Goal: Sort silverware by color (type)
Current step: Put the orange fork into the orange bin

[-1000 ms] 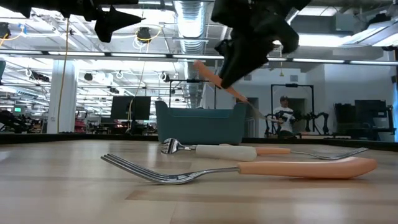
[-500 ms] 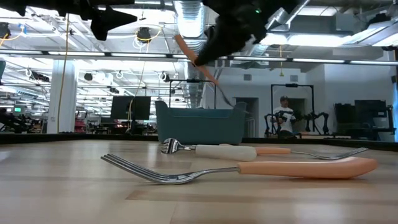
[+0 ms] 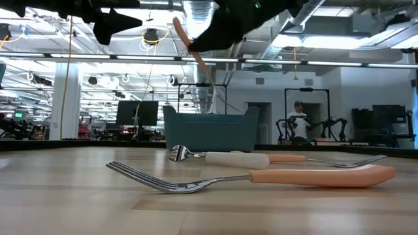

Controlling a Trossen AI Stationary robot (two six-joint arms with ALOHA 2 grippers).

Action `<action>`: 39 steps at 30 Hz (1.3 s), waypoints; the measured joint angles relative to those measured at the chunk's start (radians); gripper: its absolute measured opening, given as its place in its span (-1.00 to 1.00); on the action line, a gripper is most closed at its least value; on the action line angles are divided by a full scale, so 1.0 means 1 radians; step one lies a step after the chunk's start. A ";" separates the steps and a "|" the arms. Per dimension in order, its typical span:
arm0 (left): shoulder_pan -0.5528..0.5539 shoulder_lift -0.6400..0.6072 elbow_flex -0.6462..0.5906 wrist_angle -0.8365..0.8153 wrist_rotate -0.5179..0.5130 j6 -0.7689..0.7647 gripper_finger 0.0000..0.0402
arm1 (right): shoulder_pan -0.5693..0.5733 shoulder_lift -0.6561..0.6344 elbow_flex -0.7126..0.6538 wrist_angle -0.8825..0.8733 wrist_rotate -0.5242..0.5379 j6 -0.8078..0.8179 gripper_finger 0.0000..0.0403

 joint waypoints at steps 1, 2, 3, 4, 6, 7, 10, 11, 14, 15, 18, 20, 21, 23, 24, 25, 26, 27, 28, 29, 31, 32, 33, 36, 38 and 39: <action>0.000 0.000 0.000 -0.001 0.000 -0.002 0.17 | 0.011 0.012 0.001 0.038 0.028 0.039 -0.55; 0.000 0.001 0.000 -0.002 -0.003 -0.002 0.17 | 0.023 0.022 0.003 0.063 0.056 0.058 -0.55; 0.000 0.001 0.000 -0.001 -0.008 -0.001 0.17 | 0.036 0.027 0.002 0.062 0.086 0.060 -0.55; 0.000 0.000 0.000 0.002 -0.018 0.003 0.17 | 0.048 0.031 -0.002 0.055 0.115 0.045 -0.55; 0.000 0.000 0.000 0.005 -0.049 0.003 0.17 | 0.070 0.057 0.002 0.081 0.168 -0.002 -0.55; 0.000 0.000 0.000 0.005 -0.069 0.003 0.17 | 0.079 0.063 0.003 0.075 0.196 -0.022 -0.55; 0.000 0.000 0.000 0.005 -0.113 0.010 0.17 | 0.098 0.066 -0.005 0.039 0.237 -0.070 -0.55; 0.000 0.000 0.000 0.004 -0.123 0.016 0.17 | 0.100 0.066 -0.003 0.042 0.239 -0.083 -0.55; 0.000 0.000 0.000 0.006 -0.133 0.026 0.17 | 0.100 0.049 -0.001 0.041 0.244 -0.091 -0.55; 0.000 0.000 0.000 0.008 -0.133 0.027 0.17 | 0.100 0.038 -0.002 0.025 0.244 -0.091 -0.55; 0.000 0.000 0.000 0.010 -0.127 0.004 0.17 | 0.113 0.004 0.005 -0.005 0.245 -0.091 -0.55; 0.000 0.000 0.000 0.009 -0.104 -0.013 0.17 | 0.135 -0.021 0.004 -0.097 0.244 -0.091 -0.55; 0.000 0.000 0.000 0.008 -0.092 -0.018 0.17 | 0.150 -0.030 0.005 -0.136 0.243 -0.091 -0.55; 0.000 0.000 0.000 0.004 -0.059 -0.034 0.17 | 0.185 -0.059 0.002 -0.294 0.245 -0.084 -0.55; 0.000 0.000 0.000 0.003 -0.046 -0.042 0.17 | 0.204 -0.075 0.000 -0.363 0.249 -0.070 -0.55; 0.000 0.000 0.000 0.000 -0.038 -0.046 0.17 | 0.222 -0.094 0.000 -0.409 0.250 -0.046 -0.55; 0.000 0.000 0.000 -0.003 -0.030 -0.047 0.17 | 0.242 -0.118 0.001 -0.456 0.250 -0.012 -0.55; 0.000 0.000 0.000 -0.003 -0.027 -0.047 0.17 | 0.264 -0.144 0.001 -0.510 0.254 0.028 -0.55; 0.000 0.000 0.000 -0.003 -0.027 -0.047 0.17 | 0.287 -0.170 0.001 -0.542 0.258 0.071 -0.55; 0.000 0.001 0.000 -0.004 -0.029 -0.047 0.17 | 0.311 -0.195 0.002 -0.557 0.259 0.115 -0.55; 0.000 0.001 0.000 0.002 -0.036 -0.043 0.17 | 0.365 -0.241 0.004 -0.605 0.258 0.196 -0.55; 0.000 0.001 0.000 0.003 -0.044 -0.042 0.17 | 0.394 -0.261 0.003 -0.627 0.255 0.229 -0.55; 0.000 0.001 0.000 0.002 -0.053 -0.042 0.17 | 0.424 -0.281 0.003 -0.640 0.246 0.261 -0.55; 0.000 0.000 0.000 0.002 -0.064 -0.042 0.17 | 0.523 -0.329 0.003 -0.700 0.205 0.370 -0.55; 0.000 0.001 0.000 0.002 -0.065 -0.042 0.17 | 0.587 -0.345 0.003 -0.704 0.195 0.414 -0.55; 0.000 0.001 0.000 0.002 -0.065 -0.042 0.17 | 0.619 -0.351 0.003 -0.723 0.194 0.420 -0.55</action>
